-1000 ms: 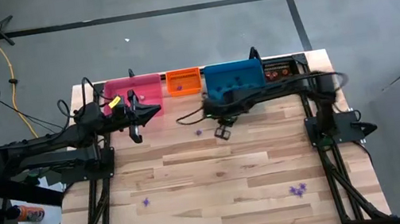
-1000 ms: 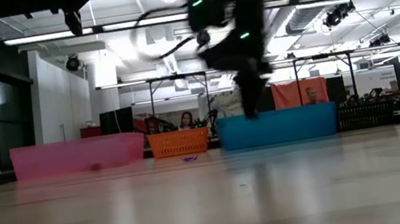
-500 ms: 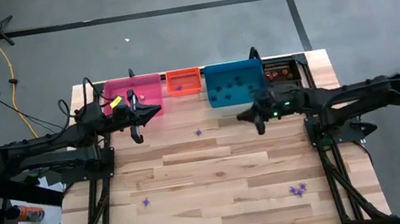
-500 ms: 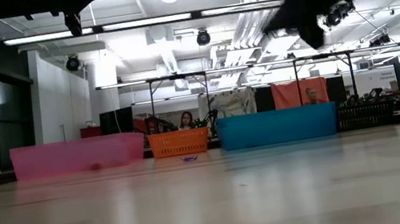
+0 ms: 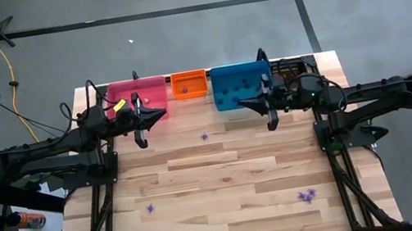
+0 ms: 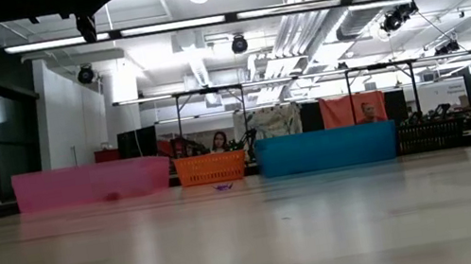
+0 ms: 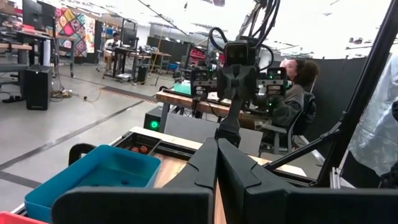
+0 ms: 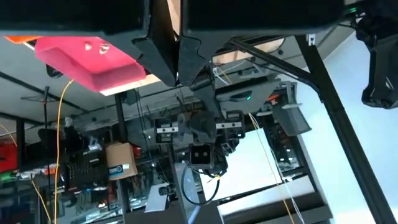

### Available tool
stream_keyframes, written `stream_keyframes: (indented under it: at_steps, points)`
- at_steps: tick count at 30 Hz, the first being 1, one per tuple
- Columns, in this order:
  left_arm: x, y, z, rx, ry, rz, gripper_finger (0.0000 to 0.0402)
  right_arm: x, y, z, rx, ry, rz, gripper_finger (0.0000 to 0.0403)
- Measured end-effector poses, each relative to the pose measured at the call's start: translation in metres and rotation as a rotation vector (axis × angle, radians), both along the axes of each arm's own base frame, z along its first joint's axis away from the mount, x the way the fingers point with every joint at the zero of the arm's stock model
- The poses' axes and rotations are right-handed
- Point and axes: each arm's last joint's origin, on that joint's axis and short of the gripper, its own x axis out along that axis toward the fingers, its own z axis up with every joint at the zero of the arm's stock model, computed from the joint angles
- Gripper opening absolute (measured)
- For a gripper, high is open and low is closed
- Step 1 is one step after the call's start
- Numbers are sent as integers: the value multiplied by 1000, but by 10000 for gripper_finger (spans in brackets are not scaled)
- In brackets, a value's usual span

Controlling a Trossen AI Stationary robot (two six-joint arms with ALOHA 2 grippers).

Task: Sort Halloween decoration
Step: Put the black spider toy into the blue bin

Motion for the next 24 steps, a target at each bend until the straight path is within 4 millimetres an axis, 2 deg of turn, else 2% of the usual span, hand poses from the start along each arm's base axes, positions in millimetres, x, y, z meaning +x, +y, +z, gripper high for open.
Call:
stream_keyframes:
  at_steps: [18,21,24]
  points:
    - [0,0,0,-1,0,0,0,1,0,-7,51,68,6,0]
    - [0,0,0,-1,0,0,0,7,-1,-18,123,148,-10,0]
    - [0,0,0,-4,-1,-1,0,21,-11,-23,139,236,-107,0]
